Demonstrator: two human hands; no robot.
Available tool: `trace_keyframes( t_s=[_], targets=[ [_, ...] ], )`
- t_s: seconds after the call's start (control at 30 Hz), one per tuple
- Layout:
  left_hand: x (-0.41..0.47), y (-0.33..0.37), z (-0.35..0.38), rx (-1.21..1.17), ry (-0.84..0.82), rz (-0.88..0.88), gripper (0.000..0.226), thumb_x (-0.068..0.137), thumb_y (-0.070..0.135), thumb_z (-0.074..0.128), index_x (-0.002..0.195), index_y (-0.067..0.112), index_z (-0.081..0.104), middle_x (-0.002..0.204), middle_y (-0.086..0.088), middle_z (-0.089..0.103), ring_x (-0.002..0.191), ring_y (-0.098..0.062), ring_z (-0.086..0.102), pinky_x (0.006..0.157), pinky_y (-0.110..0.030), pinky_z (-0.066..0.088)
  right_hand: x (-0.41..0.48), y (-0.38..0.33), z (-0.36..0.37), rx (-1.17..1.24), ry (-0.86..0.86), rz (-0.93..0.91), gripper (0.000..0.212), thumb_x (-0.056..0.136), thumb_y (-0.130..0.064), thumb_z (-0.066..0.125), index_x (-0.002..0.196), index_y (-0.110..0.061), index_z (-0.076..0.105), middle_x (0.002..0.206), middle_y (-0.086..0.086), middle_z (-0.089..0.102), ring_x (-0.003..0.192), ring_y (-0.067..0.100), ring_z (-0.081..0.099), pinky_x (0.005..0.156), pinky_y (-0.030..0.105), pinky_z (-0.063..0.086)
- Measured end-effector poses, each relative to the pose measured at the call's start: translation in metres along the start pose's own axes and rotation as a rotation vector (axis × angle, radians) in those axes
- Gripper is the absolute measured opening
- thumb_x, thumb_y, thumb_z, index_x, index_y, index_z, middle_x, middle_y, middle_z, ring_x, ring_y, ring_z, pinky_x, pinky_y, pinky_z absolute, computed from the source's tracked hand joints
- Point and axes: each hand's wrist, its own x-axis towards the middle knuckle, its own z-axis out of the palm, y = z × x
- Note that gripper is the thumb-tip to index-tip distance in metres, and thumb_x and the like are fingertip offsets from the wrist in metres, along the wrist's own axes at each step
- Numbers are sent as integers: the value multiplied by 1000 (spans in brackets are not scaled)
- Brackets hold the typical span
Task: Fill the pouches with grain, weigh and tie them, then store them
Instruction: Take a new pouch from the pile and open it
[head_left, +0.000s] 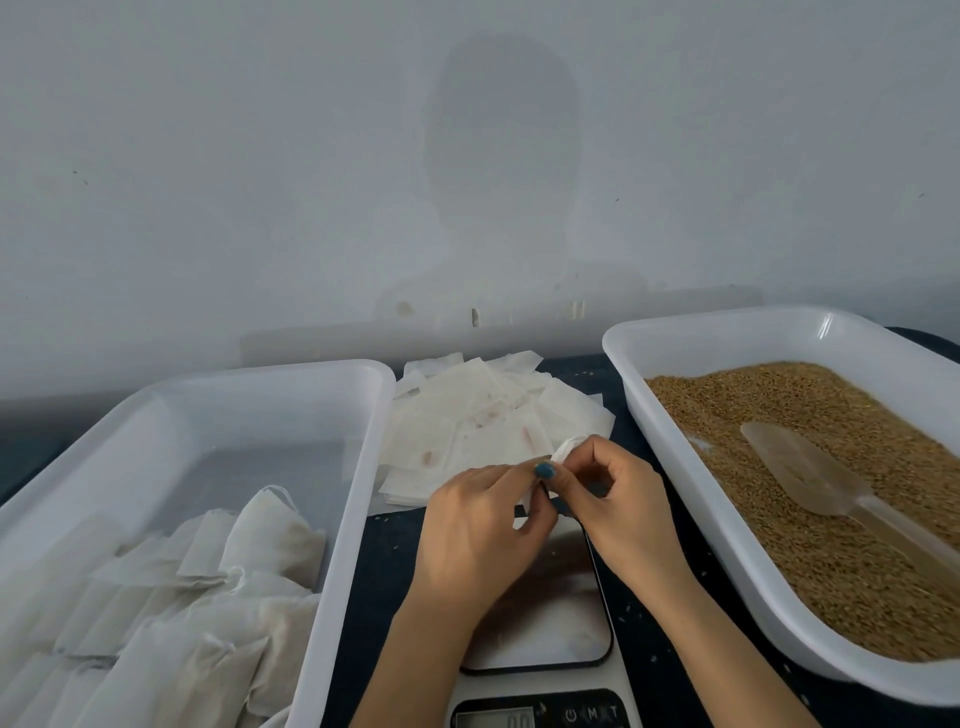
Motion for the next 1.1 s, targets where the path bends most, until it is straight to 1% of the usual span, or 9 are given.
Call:
trace_keyframes(
  t_s=[0.1,0.23,0.33,0.43,0.57,0.67,0.83,0.97,1.1],
  targets=[
    [1,0,-2,-61,-14,-129,19,89,21,68,105,15,73,82,4,75,68,-14,70,58,-32,59,-1,1,2,-55,-44,-33,19,80,-44,71,71,-31,60,71,-16,66,73,8,66,68,39,60],
    [3,-2,-4,-60,73,-273,10,90,17,70,99,14,69,78,4,72,67,-13,69,59,-35,60,-2,7,3,-112,-32,-93,25,87,-25,75,70,-29,57,70,-15,63,70,5,63,62,14,48],
    [4,-2,-5,-100,116,-330,14,85,15,71,94,17,61,80,10,68,67,-9,64,60,-35,58,-2,9,1,-164,10,-114,23,82,-13,75,71,-23,57,71,-12,62,70,5,61,61,10,45],
    [2,-1,-2,-92,109,-294,30,81,20,71,104,23,52,97,13,65,78,-7,63,63,-35,58,0,10,-1,-169,72,-118,25,81,-9,72,75,-22,52,71,-12,59,64,9,59,57,19,49],
    [4,-1,-2,-133,-13,18,62,80,31,69,137,27,42,152,5,37,137,-8,39,106,-30,41,1,9,-3,-96,56,-110,21,90,-18,69,82,-25,50,71,-4,66,65,14,69,64,46,58],
    [5,-4,1,-48,-111,137,76,77,41,72,144,25,40,158,5,28,148,-13,24,120,-38,24,2,9,-4,-116,-30,-109,19,89,-26,71,84,-28,53,76,-8,69,72,12,71,70,43,59],
    [1,-12,3,-14,-120,48,64,70,31,76,126,15,50,123,3,61,120,-11,55,121,-35,24,0,7,-3,-204,-152,-157,20,87,-24,74,89,-32,56,81,-17,69,79,1,69,71,24,58],
    [1,-15,-1,0,-106,-14,40,69,25,72,104,11,56,99,3,63,90,-18,60,103,-37,45,0,6,-2,-197,-121,-176,18,90,-29,71,91,-31,54,79,-15,70,76,3,69,72,31,60],
    [1,-13,-6,99,-121,-23,44,64,32,74,100,13,58,92,2,64,81,-20,60,76,-28,48,0,8,-3,-221,-70,-180,16,90,-37,67,91,-34,51,81,-21,67,73,7,67,69,41,58]
  ],
)
